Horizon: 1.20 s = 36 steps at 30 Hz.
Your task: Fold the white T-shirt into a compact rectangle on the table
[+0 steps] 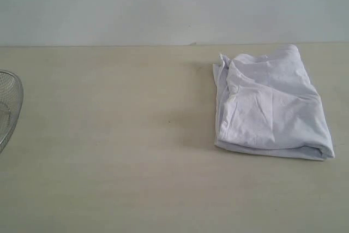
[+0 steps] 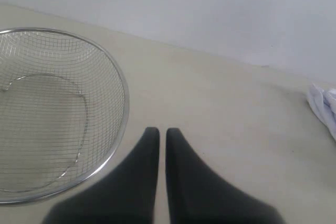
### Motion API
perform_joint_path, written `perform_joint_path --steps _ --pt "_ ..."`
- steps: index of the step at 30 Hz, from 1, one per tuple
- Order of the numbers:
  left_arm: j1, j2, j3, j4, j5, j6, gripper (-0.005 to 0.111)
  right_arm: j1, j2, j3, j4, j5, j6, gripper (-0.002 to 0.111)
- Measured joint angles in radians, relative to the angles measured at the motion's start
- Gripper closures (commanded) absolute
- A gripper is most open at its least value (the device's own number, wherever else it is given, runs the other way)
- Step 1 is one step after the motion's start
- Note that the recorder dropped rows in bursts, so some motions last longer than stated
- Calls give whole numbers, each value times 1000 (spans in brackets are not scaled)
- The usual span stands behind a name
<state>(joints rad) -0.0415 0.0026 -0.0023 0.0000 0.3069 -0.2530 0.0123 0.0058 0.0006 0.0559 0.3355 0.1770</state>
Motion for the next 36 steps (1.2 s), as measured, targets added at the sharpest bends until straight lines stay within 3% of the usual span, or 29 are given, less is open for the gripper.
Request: perform_joint_path --steps 36 --pt "0 0 0 0 0 0 102 0 0 0 -46 17 58 108"
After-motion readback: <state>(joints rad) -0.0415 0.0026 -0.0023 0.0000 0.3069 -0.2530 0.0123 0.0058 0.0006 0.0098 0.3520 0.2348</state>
